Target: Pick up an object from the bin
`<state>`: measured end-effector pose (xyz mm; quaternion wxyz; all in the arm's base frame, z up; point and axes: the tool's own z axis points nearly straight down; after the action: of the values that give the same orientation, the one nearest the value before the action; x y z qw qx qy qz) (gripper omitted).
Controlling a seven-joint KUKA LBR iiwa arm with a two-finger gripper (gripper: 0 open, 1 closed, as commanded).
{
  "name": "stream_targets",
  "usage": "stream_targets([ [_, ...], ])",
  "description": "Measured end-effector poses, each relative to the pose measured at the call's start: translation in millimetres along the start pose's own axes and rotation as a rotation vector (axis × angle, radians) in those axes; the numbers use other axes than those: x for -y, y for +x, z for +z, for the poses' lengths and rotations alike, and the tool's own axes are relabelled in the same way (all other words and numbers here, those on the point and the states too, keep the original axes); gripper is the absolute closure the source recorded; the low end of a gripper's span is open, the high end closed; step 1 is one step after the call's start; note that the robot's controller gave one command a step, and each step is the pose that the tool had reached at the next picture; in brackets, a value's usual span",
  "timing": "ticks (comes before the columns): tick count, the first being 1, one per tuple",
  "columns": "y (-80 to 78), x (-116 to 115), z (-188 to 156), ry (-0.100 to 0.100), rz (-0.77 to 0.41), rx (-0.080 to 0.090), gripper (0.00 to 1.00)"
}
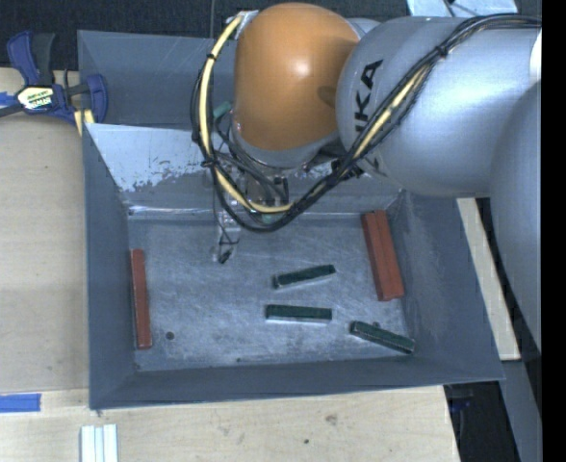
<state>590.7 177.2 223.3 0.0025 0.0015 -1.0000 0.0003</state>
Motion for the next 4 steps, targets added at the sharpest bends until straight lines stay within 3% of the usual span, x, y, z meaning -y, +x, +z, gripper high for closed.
stream_targets([
  [1,-32.3,11,42,0.001,-0.030,0.005,0.00],
  [2,-36.7,19,33,-0.001,-0.183,0.011,0.00],
  [3,-1.0,94,122,0.002,-0.006,0.000,0.00],
  [4,51.9,153,154,0.000,0.071,0.005,0.00],
])
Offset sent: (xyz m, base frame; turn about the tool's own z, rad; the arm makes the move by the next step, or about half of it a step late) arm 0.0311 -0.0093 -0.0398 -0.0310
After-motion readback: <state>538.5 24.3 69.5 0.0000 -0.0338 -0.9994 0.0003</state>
